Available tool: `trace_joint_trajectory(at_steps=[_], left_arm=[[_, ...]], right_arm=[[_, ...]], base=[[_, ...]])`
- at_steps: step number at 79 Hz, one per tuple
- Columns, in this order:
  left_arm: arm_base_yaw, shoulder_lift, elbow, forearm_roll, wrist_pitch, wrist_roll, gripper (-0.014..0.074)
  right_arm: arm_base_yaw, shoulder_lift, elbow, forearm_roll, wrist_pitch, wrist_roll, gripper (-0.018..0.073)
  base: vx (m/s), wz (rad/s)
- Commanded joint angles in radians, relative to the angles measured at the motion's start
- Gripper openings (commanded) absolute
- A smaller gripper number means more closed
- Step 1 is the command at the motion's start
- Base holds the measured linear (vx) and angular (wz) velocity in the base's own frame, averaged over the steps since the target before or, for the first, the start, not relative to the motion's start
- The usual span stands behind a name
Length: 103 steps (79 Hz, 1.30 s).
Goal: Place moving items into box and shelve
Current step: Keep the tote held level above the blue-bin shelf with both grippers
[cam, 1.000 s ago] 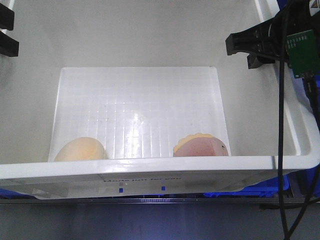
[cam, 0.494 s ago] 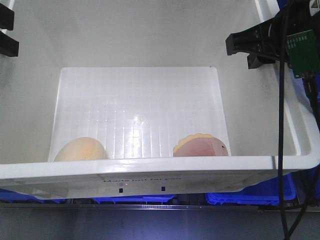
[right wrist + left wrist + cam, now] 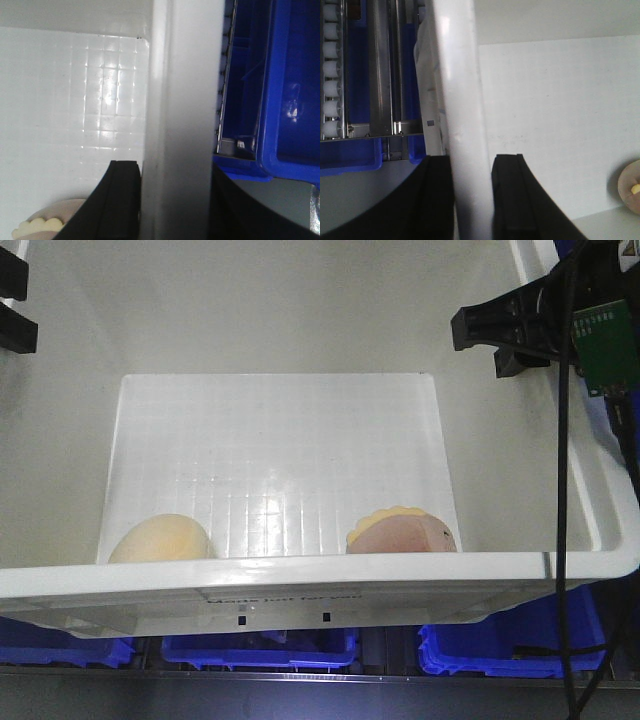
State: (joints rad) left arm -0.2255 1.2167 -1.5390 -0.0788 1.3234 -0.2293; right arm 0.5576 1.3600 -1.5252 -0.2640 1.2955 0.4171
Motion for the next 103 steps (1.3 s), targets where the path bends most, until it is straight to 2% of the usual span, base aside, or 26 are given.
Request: trace_joint_trajectory(at_steps=[1,103], left_arm=[[-0.008,-0.036,-0.044,-0.022,-0.069,0.001,-0.0006],[-0.008,-0.036,-0.044,-0.022,-0.069,0.001,-0.0006]], right_arm=[[-0.003,-0.037,-0.043,-0.078,-0.066,-0.014,-0.0006],[-0.003,-0.037,-0.043,-0.078,-0.064,-0.014,-0.0006]], base=[[0.09,0.01],[0.05,0.00]])
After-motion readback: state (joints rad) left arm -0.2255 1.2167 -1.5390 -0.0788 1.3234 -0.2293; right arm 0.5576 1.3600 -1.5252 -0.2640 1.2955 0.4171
